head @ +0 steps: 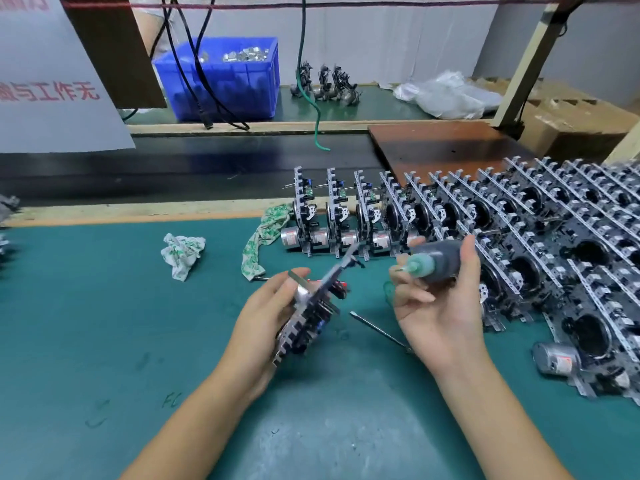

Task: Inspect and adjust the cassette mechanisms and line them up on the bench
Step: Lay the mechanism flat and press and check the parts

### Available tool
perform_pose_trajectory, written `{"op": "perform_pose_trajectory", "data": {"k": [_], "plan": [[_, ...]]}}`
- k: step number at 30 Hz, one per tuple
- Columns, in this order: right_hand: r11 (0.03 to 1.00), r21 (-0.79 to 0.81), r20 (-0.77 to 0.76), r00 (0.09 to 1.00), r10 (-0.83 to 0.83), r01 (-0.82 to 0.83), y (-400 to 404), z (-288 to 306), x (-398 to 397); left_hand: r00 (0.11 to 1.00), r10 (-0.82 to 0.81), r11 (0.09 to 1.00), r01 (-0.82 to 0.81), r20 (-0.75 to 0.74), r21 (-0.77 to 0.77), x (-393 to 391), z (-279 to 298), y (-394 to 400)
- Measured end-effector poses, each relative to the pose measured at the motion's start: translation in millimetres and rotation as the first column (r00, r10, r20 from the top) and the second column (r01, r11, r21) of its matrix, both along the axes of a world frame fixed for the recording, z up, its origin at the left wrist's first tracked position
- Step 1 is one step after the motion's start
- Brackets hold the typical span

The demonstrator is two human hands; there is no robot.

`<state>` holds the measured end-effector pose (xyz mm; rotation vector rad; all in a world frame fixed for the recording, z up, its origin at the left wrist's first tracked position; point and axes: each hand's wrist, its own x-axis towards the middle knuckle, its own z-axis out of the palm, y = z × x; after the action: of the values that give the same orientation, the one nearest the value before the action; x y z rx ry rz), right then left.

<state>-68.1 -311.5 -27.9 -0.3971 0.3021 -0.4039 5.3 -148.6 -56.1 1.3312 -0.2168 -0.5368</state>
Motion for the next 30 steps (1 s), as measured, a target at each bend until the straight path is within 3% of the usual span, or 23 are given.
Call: {"op": "perform_pose_trajectory", "data": {"k": [2,4,5,6,8,11,14,19,21,22,23,25,26,30], "plan": [[0.997,0.066,0.033,0.998,0.047,-0.049,0,2,-1,0.932,-0.134,0.943,0.015,-0.337,-0.333,-3,4,-9],[0.999,0.017,0.007,0.999,0.032,-0.032,5,3,-3,0.735,-0.330,0.795,-0.121,-0.592,-0.594,-9,4,-16],[0.999,-0.048,-0.014,1.000,0.017,-0.018,9,2,-3,0.661,-0.388,0.740,-0.193,-0.643,-0.645,-13,-1,-20],[0.991,-0.130,-0.032,0.999,0.008,-0.012,15,0,-3,0.631,-0.409,0.707,-0.237,-0.659,-0.666,-16,-6,-24],[0.960,-0.281,-0.069,0.998,-0.008,-0.011,25,-3,-4,0.664,-0.342,0.719,-0.270,-0.665,-0.640,-22,-14,-30],[0.915,-0.403,-0.132,0.990,-0.052,-0.006,36,-6,-5,0.753,-0.279,0.789,-0.174,-0.596,-0.589,-24,-24,-34],[0.868,-0.497,-0.151,0.984,-0.089,0.002,42,-6,-6,0.765,-0.250,0.857,-0.111,-0.594,-0.503,-23,-31,-36],[0.815,-0.580,-0.149,0.983,-0.111,0.004,47,-3,-6,0.786,-0.344,0.768,-0.080,-0.514,-0.636,-25,-32,-32],[0.814,-0.581,-0.137,0.985,-0.110,0.010,48,-3,-5,0.791,-0.461,0.665,0.008,-0.402,-0.747,-28,-30,-31],[0.815,-0.579,-0.131,0.986,-0.107,0.011,48,-3,-5,0.860,-0.385,0.675,0.014,-0.335,-0.738,-30,-28,-30],[0.814,-0.580,-0.127,0.986,-0.105,0.012,48,-3,-5,0.898,-0.227,0.745,-0.088,-0.376,-0.661,-25,-30,-23],[0.809,-0.587,-0.122,0.987,-0.105,0.014,48,-3,-5,0.884,-0.187,0.828,-0.092,-0.427,-0.554,-25,-28,-25],[0.806,-0.592,-0.122,0.987,-0.107,0.014,48,-4,-5,0.816,-0.296,0.805,-0.067,-0.496,-0.590,-28,-32,-32],[0.787,-0.617,-0.118,0.987,-0.105,0.010,47,-5,-5,0.762,-0.295,0.796,-0.138,-0.576,-0.590,-23,-40,-35]]}}
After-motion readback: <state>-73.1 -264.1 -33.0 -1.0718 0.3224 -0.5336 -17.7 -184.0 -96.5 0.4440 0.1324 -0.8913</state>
